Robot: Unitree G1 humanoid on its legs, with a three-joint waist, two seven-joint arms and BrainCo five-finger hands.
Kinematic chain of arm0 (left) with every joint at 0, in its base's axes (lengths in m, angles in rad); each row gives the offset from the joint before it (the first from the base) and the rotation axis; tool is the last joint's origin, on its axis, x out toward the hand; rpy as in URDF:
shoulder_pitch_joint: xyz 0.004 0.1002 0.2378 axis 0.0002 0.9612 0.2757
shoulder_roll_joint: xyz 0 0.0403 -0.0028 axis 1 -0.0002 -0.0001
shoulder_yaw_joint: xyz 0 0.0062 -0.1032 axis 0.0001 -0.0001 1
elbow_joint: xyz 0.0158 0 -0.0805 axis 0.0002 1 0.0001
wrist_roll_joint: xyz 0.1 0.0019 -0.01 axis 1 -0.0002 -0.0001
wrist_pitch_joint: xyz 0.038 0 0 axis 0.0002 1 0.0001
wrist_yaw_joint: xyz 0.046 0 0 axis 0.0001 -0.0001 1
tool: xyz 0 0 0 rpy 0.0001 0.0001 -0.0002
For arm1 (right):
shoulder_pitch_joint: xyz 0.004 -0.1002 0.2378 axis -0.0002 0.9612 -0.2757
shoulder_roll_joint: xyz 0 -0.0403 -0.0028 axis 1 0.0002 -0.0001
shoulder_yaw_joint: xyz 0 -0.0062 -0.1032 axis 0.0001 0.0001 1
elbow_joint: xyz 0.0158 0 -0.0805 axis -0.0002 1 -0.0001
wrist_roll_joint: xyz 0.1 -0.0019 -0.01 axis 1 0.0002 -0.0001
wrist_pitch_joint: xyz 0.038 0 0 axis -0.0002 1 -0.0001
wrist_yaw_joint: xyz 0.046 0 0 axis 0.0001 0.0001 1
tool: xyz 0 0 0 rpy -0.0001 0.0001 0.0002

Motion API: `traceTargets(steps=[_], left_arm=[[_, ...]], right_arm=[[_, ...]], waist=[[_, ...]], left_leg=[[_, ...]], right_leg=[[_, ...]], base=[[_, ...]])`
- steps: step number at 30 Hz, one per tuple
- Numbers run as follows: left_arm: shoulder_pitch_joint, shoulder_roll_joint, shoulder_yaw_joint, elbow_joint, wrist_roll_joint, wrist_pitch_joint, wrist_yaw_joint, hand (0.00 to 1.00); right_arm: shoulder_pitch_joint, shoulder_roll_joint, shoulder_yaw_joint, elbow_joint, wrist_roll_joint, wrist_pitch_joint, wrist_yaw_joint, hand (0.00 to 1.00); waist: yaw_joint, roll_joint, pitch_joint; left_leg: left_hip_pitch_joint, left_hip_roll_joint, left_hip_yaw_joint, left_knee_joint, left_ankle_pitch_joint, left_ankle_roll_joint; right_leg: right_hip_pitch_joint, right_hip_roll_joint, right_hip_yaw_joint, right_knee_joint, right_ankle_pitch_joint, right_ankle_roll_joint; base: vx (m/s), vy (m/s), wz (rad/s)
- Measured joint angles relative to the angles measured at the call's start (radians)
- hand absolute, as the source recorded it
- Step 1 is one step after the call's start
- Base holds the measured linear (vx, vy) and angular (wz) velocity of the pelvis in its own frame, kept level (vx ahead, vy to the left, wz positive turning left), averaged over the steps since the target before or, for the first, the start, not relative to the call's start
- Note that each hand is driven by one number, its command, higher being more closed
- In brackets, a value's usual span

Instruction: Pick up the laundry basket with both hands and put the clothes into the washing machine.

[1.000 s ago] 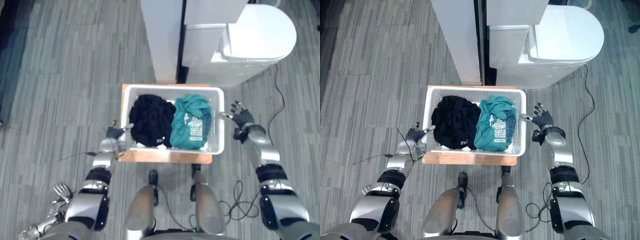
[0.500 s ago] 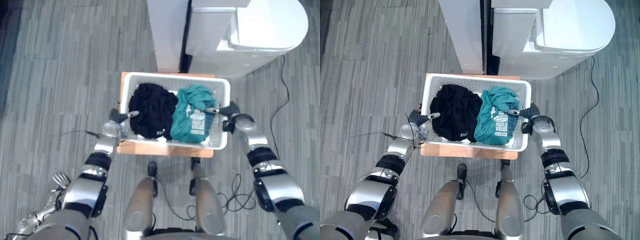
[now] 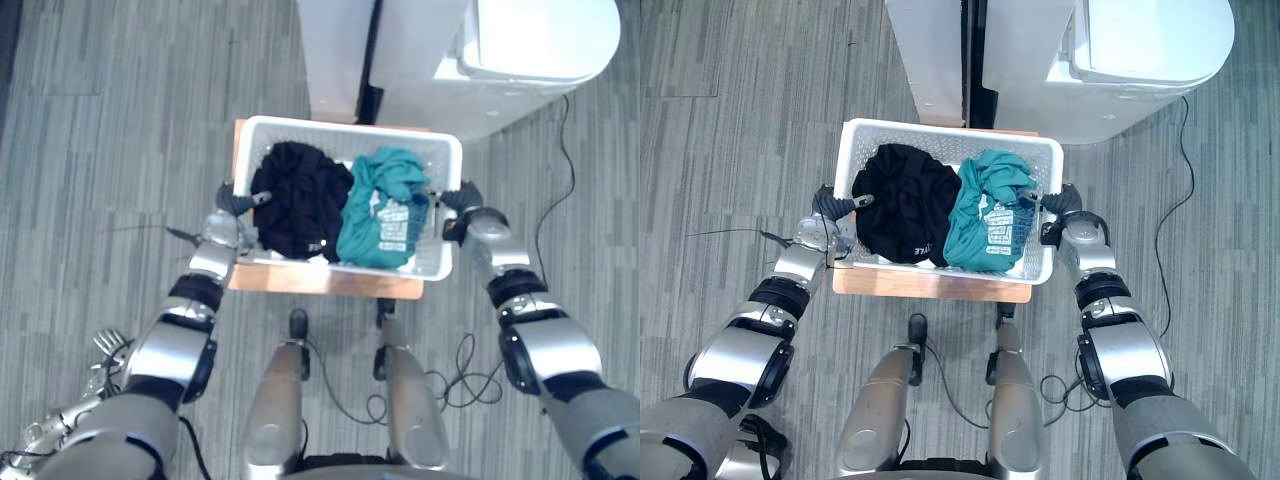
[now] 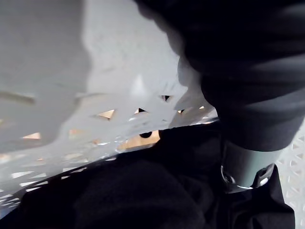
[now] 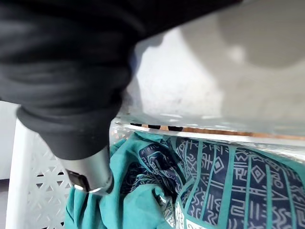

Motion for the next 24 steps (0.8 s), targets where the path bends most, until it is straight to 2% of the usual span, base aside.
traceTargets(steps=[7, 15, 20, 24], left_arm=[[-0.007, 0.006, 0.000, 0.009, 0.001, 0.002, 0.006, 1.00], [0.010, 0.012, 0.000, 0.032, 0.008, 0.007, -0.011, 1.00], [0.118, -0.033, 0.001, -0.039, 0.005, 0.006, -0.048, 1.00], [0.219, -0.083, -0.018, -0.124, 0.006, 0.020, -0.094, 1.00]], right_arm=[[-0.002, 0.028, -0.030, 0.001, 0.038, -0.008, -0.021, 1.00], [0.017, 0.041, -0.040, 0.019, 0.035, 0.002, -0.021, 1.00], [0.169, 0.047, -0.121, -0.046, 0.035, 0.006, -0.006, 1.00], [0.339, 0.049, -0.229, -0.134, 0.036, 0.049, 0.037, 1.00]], waist=[[-0.014, -0.004, 0.000], [-0.019, -0.009, 0.001], [-0.028, -0.012, -0.005], [-0.043, -0.017, -0.015]], left_leg=[[-0.001, 0.000, 0.003, 0.002, 0.002, 0.003], [0.049, -0.001, 0.027, -0.007, 0.001, 0.005], [0.125, -0.001, 0.045, -0.022, -0.019, 0.018], [0.196, -0.003, 0.050, -0.051, -0.031, 0.023]], right_leg=[[-0.001, -0.001, 0.004, 0.000, 0.012, 0.017], [0.030, 0.000, 0.027, -0.001, 0.021, 0.020], [0.094, 0.000, 0.041, -0.010, 0.015, 0.027], [0.157, -0.001, 0.036, -0.023, 0.008, 0.034]], base=[[0.00, 0.000, 0.00], [0.01, 0.003, -0.08], [0.04, 0.036, -0.12], [0.05, 0.043, -0.05]])
